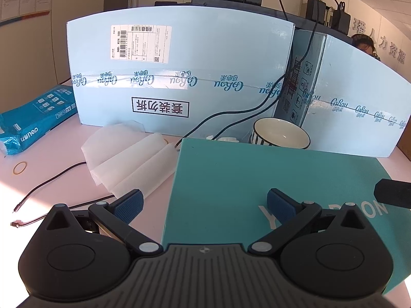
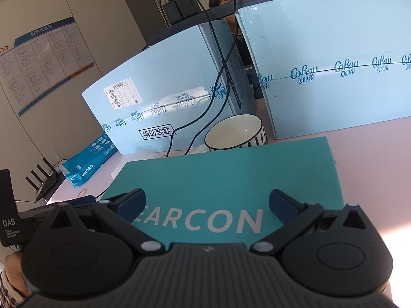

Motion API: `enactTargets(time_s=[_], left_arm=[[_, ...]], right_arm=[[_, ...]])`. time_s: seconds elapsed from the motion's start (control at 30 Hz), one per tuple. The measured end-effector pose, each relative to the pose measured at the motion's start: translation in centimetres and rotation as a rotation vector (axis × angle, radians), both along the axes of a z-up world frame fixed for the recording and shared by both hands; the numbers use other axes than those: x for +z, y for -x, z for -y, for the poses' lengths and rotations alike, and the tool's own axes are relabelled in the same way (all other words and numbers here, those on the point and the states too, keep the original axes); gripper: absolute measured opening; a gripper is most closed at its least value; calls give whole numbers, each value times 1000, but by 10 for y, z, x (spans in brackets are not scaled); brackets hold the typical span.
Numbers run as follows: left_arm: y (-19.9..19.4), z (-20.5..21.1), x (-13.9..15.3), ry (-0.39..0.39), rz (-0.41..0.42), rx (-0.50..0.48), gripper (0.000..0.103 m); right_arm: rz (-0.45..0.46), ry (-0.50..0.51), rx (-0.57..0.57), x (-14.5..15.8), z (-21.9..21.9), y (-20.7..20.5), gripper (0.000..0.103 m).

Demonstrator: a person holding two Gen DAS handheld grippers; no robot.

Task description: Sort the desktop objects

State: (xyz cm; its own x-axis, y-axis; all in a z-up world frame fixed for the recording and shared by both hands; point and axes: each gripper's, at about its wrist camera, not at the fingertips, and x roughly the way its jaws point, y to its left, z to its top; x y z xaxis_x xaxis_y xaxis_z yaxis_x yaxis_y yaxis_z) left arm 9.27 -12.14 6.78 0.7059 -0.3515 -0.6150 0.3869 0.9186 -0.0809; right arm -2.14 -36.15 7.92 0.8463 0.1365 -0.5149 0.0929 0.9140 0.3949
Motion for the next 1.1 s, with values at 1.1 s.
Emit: enactTargets(time_s=[1.1], left_arm=[[18,27,0,-36,56,50,103]], right_arm=[[182,337,0,-31,-34,49,103]])
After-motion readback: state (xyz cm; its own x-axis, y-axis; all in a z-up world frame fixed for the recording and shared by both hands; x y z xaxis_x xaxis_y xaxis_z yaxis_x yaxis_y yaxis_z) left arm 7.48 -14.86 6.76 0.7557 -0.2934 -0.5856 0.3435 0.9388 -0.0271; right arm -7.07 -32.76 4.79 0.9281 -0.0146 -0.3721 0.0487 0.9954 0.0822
